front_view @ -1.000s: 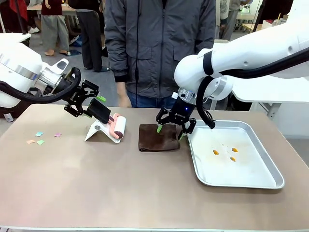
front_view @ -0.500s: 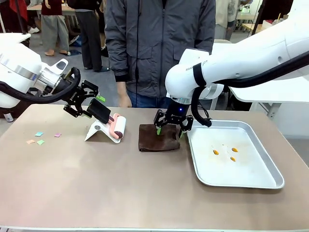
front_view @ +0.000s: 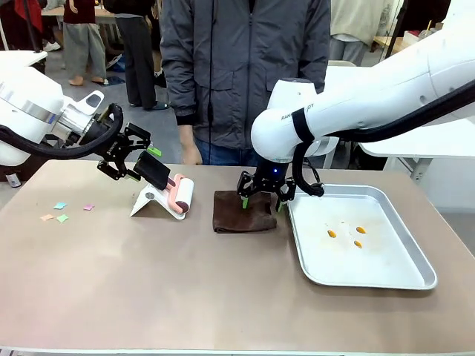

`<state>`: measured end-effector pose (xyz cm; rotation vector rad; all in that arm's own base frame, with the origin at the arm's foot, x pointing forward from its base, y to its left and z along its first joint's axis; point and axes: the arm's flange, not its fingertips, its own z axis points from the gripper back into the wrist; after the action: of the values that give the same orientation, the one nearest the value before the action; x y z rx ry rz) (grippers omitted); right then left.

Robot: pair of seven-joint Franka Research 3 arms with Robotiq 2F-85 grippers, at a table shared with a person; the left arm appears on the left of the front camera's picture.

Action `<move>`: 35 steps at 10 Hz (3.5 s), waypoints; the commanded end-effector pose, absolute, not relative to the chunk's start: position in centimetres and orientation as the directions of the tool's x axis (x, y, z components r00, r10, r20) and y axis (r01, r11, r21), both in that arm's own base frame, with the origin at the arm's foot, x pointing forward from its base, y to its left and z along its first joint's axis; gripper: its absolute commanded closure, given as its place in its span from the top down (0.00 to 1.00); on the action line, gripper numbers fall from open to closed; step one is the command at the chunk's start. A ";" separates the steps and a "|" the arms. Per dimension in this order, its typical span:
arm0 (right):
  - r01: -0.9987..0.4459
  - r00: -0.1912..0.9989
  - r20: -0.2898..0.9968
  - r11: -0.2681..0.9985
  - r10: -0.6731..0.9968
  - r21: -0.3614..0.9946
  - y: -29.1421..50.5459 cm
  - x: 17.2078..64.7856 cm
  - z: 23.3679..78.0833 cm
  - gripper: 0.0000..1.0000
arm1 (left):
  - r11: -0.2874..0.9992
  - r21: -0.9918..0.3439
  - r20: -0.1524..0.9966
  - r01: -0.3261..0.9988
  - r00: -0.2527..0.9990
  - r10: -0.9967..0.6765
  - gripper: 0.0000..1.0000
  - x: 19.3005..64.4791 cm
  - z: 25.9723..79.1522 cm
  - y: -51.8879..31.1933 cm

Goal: Clean the surface of the table.
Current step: Hold the Lint Roller with your left hand and the towel with your right hand.

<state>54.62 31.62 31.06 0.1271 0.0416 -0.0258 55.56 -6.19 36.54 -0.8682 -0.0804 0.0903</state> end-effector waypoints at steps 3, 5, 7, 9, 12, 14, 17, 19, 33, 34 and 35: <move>0.051 0.998 -0.034 0.993 -0.047 0.103 32.1 54.7 30.9 0.40 | 0.625 -0.781 0.071 -0.010 0.992 0.104 0.40 55.2 36.4 -6.0; 0.050 0.998 -0.045 0.994 -0.045 0.102 32.1 54.6 30.9 0.00 | 0.631 -0.776 0.074 -0.006 0.992 0.100 0.00 55.1 36.4 -5.9; 0.048 0.998 -0.046 0.993 -0.044 0.106 32.1 54.6 31.0 0.13 | 0.634 -0.774 0.079 -0.005 0.992 0.103 0.00 55.1 36.4 -5.9; 0.051 0.998 -0.053 0.993 -0.045 0.111 32.2 54.6 30.8 0.00 | 0.639 -0.769 0.084 -0.006 0.990 0.110 0.00 55.1 36.5 -5.8; 0.044 0.997 -0.074 0.991 -0.035 0.126 32.2 54.6 30.7 0.00 | 0.640 -0.768 0.087 -0.010 0.989 0.120 0.00 55.0 36.5 -5.7; 0.052 0.996 -0.080 0.989 -0.041 0.139 32.1 54.7 30.6 0.00 | 0.641 -0.768 0.084 -0.017 0.988 0.126 0.00 54.9 36.5 -5.7; 0.064 0.995 -0.084 0.985 -0.051 0.158 32.1 54.7 30.4 0.00 | 0.637 -0.771 0.090 -0.011 0.988 0.126 0.00 54.8 36.8 -5.6; 0.073 0.994 -0.093 0.971 -0.053 0.229 31.2 54.7 31.3 0.00 | 0.603 -0.798 0.102 -0.014 0.982 0.157 0.00 54.3 37.8 -4.9; -0.043 0.994 0.025 0.177 0.103 0.983 14.6 39.2 44.4 0.00 | 0.145 -0.989 -0.010 -0.016 0.999 0.042 0.00 38.5 47.9 4.1; -0.075 0.995 0.064 0.148 0.082 0.986 12.8 37.1 44.6 0.00 | 0.129 -0.989 -0.048 -0.065 0.991 0.128 0.00 37.9 47.1 5.4; -0.086 0.996 0.087 0.133 -0.002 0.987 10.3 35.5 44.4 0.00 | 0.144 -0.983 -0.079 -0.111 0.974 0.211 0.00 37.6 46.0 6.7</move>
<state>37.14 12.60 44.46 1.3903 0.0233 0.0859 37.95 6.65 46.45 -1.3996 -0.0389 0.1133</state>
